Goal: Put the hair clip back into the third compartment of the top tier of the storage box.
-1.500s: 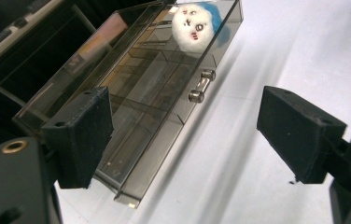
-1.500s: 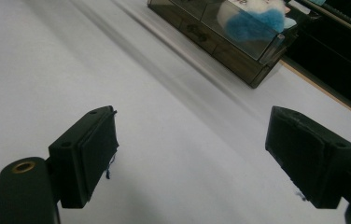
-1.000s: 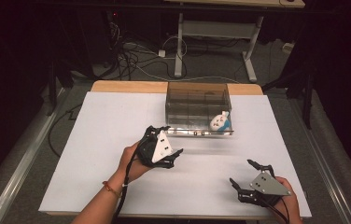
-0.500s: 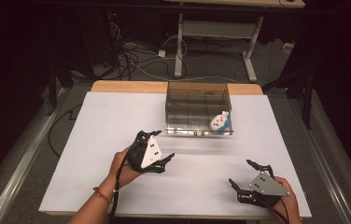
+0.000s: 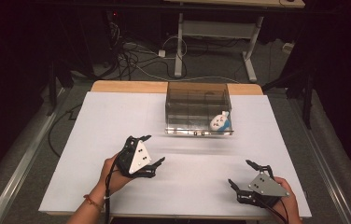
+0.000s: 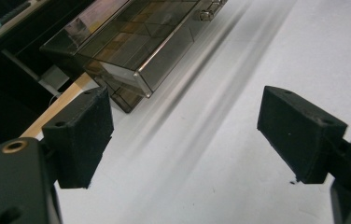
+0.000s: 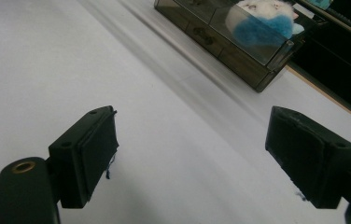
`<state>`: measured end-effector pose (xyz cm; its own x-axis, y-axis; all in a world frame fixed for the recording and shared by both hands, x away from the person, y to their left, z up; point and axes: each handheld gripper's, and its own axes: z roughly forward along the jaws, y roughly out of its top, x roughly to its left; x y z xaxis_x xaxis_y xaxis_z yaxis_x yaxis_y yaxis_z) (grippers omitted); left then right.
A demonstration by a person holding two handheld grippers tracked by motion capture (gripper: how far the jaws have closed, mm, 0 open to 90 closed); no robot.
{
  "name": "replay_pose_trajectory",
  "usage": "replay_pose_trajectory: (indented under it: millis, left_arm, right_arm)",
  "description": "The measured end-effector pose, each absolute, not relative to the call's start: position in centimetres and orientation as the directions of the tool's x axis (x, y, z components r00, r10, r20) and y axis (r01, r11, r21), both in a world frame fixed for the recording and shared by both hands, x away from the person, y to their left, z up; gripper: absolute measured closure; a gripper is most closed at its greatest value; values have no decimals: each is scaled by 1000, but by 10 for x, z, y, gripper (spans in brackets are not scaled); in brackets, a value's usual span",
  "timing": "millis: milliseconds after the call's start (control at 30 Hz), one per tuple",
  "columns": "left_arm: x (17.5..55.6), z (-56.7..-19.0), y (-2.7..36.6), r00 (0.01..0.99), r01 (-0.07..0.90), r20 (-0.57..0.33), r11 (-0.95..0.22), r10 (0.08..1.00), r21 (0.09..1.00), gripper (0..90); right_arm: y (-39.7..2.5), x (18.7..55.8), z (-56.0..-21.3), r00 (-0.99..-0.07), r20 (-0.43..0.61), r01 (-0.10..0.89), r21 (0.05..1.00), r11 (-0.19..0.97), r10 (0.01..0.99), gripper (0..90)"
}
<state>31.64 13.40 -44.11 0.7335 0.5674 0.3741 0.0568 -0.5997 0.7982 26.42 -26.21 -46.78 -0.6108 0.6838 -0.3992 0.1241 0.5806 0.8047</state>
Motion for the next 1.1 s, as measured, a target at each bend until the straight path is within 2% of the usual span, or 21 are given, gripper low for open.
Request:
replay_pose_trajectory:
  millis: [300,367,533,733,800,1100]
  left_arm:
    - [310,-446,149,723,63,367,-584,586,810,176]
    - [312,-447,154,725,40,382,-588,573,808,176]
    - [310,-455,166,720,76,357,-579,595,812,176]
    - [307,-461,177,722,77,357,-581,593,810,176]
    - [303,-466,183,711,115,338,-576,617,809,176]
    - [297,-475,199,697,165,312,-569,645,806,176]
  right_arm:
    - [-262,264,-467,-610,-400,121,806,580,684,170]
    - [-262,264,-467,-611,-399,123,805,580,684,170]
    - [-263,265,-468,-610,-400,126,804,582,684,170]
    - [-262,265,-469,-611,-394,133,804,580,686,170]
    - [-262,266,-469,-613,-390,134,805,578,687,170]
    - [-260,266,-470,-618,-390,134,803,581,682,170]
